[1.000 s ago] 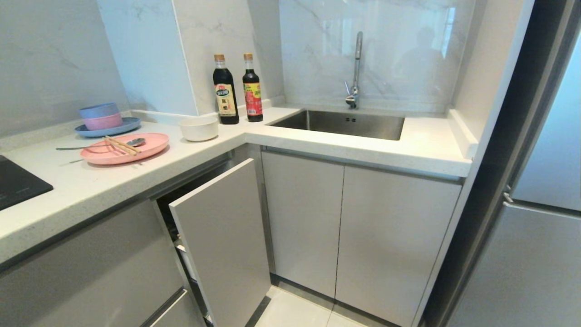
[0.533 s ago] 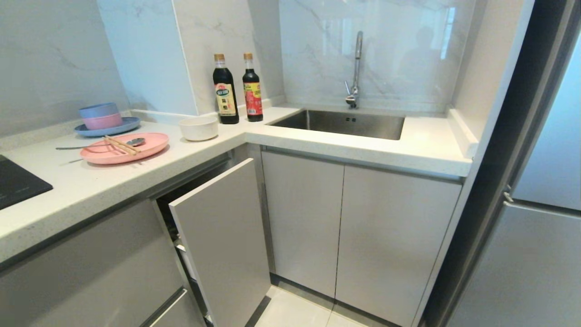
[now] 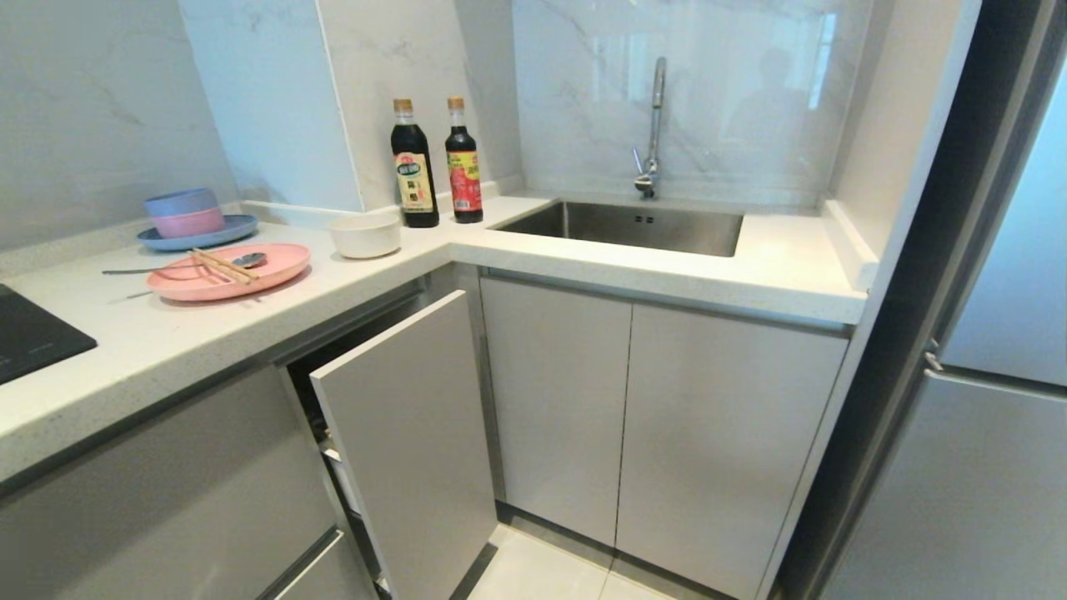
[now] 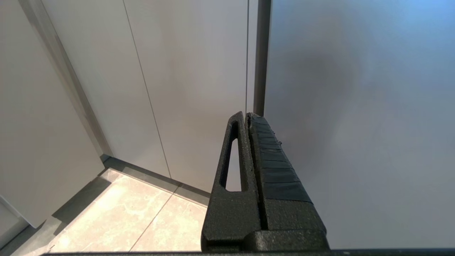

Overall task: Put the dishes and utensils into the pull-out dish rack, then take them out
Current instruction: Open the cupboard

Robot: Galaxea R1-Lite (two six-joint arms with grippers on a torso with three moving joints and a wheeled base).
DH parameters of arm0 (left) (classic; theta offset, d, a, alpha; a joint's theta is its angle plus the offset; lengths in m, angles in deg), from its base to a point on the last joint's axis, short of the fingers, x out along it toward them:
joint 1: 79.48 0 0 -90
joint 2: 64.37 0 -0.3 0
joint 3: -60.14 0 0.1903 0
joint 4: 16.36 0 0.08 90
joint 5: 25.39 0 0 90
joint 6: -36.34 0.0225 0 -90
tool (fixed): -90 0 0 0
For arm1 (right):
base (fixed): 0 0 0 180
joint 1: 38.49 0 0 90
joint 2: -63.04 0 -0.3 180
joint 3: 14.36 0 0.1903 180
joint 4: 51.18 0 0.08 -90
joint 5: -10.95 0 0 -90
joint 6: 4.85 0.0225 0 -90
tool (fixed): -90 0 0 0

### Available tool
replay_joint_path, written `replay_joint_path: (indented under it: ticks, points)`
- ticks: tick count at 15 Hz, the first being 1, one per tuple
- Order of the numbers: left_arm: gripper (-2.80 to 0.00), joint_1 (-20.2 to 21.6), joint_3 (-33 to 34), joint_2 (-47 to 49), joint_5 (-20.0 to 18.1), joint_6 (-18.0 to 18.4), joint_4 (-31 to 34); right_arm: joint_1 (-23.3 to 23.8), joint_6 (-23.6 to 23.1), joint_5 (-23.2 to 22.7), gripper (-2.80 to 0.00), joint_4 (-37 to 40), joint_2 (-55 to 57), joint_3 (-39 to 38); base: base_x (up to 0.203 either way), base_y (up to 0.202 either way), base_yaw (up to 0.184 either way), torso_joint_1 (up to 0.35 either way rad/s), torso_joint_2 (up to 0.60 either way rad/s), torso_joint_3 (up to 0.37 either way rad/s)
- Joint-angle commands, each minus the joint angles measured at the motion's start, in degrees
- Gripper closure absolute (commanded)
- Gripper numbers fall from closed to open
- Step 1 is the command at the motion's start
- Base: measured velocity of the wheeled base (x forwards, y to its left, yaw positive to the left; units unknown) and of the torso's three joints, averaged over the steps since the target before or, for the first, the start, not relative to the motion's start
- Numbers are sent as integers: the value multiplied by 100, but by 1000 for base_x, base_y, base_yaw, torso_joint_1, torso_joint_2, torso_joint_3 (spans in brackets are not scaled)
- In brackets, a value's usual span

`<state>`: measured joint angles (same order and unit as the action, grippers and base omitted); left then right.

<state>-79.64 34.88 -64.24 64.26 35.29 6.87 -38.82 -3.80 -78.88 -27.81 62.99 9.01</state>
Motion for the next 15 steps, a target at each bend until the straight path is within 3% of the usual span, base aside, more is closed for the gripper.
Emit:
replay_joint_path:
  ticks: [1,4,10,13,15]
  points:
    - [0,6,-545,121,8,31,131,-2,-3,0,0,0,5,-9,0,0,0,0,0,0]
    - [0,-4,-2458,950,74,211,662,-2,1,0,0,0,5,-9,0,0,0,0,0,0]
    - [0,-94,-5826,4222,195,758,963,-2,1,0,0,0,5,-9,0,0,0,0,0,0]
    - [0,-156,-7218,5807,248,659,1129,-2,1,0,0,0,5,-9,0,0,0,0,0,0]
    - [0,-174,-8205,6818,257,493,1725,-2,1,0,0,0,5,-9,0,0,0,0,0,0]
